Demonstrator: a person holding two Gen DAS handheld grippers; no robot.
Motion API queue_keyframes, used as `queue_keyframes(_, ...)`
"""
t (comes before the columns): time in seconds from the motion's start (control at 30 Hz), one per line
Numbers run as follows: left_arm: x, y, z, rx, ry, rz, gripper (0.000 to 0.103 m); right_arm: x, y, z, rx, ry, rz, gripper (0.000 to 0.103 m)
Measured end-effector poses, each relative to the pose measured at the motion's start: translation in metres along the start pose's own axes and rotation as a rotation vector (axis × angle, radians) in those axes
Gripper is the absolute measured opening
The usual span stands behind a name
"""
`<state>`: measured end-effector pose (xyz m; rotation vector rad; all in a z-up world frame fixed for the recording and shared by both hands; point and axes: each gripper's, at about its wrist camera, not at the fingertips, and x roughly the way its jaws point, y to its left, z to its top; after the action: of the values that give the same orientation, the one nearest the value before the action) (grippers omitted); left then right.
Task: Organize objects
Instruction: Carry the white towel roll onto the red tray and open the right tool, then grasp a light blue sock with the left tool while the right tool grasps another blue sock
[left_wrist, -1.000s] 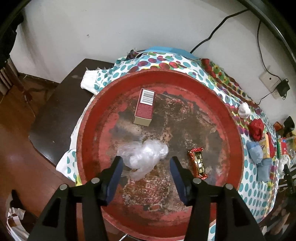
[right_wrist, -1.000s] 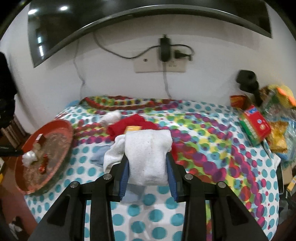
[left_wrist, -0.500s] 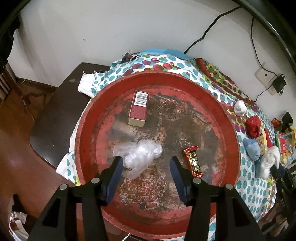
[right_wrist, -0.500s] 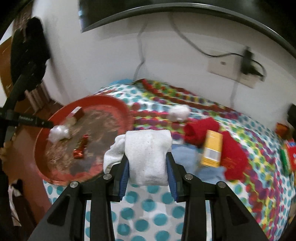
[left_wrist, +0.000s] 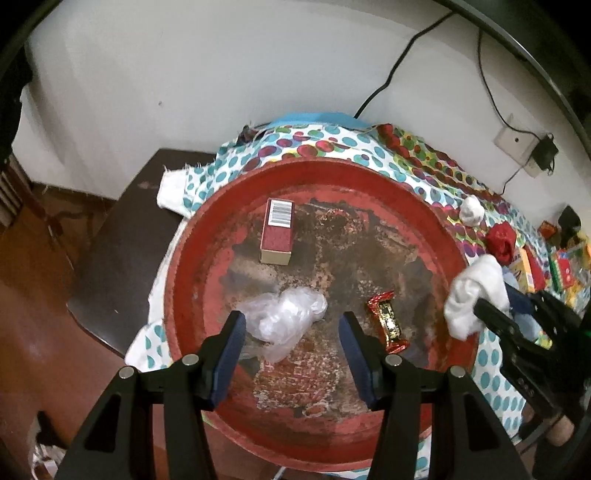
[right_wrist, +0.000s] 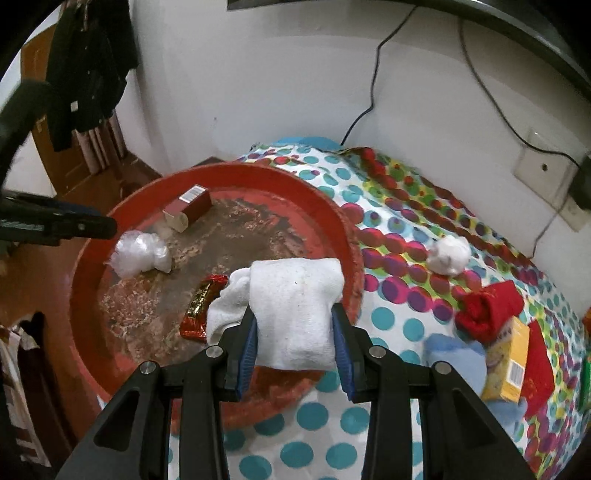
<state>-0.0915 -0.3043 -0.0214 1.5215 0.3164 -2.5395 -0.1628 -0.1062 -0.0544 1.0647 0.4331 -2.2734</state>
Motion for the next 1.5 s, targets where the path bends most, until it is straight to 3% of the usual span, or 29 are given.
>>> queue_keyframes(0.17,-0.006,-0.003,-0.006,0.103,-0.041,0.073,0.054,0.018,0.006,0.002,-0.036,0.041,-0.010,0.036)
queue_keyframes(0.3,-0.006,0.004,-0.007,0.103,-0.033,0.096,0.054,0.029,0.010,0.004,-0.052,0.058,-0.024,0.036)
queue_keyframes(0.67,-0.004,0.003,-0.007,0.103,-0.020,0.088,0.054,0.044,0.022,0.011,-0.071,0.063,-0.028,0.037)
queue_keyframes(0.77,-0.004,-0.001,-0.007,0.114,-0.020,0.085,0.054,0.044,0.025,0.012,-0.075,0.056,-0.026,0.042)
queue_keyframes(0.93,0.000,-0.003,-0.006,0.114,-0.006,0.081,0.054,0.032,0.024,0.013,-0.049,0.019,-0.016,0.058)
queue_keyframes(1.23,0.001,-0.015,-0.007,0.139,0.004,0.080,0.054,0.000,0.013,0.002,-0.004,-0.026,-0.005,0.063)
queue_keyframes(1.5,-0.002,-0.040,-0.008,0.185,-0.005,0.046,0.054,-0.037,-0.020,-0.033,0.068,-0.045,-0.037,0.063)
